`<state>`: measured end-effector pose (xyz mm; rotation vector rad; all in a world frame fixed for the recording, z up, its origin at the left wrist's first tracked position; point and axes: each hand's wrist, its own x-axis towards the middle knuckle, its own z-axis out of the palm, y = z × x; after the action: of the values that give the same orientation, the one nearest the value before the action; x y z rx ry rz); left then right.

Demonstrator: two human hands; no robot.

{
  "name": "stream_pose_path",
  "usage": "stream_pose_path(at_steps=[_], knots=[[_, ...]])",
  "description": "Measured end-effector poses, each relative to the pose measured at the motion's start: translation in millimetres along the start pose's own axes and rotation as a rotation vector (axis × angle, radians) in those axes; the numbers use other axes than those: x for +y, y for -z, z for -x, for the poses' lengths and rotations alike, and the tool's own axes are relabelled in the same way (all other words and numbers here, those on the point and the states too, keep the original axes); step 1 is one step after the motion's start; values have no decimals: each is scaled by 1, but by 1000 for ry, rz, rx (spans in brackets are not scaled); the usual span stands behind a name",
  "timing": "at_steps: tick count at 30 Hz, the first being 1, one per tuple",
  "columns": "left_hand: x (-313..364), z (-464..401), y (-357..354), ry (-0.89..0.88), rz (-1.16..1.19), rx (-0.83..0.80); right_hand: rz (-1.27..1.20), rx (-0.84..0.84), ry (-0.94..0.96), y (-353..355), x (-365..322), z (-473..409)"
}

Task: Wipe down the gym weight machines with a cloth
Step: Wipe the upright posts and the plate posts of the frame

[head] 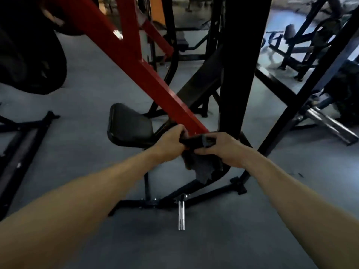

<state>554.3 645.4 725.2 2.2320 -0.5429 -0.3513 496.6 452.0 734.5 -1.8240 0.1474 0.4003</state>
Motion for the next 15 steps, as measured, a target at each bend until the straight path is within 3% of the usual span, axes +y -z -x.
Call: stream_pose_path(at_steps=[6, 10, 13, 15], knots=[[-82, 15, -67, 180, 137, -104, -111, 46, -63, -38, 109, -22], [-142, 12, -105, 189, 126, -134, -244, 97, -158, -57, 182, -38], [-195, 4, -133, 168, 17, -183, -284, 261, -242, -72, 247, -56], [-234, -4, -153, 156, -30, -217, -213, 509, -288, -84, 297, -70]])
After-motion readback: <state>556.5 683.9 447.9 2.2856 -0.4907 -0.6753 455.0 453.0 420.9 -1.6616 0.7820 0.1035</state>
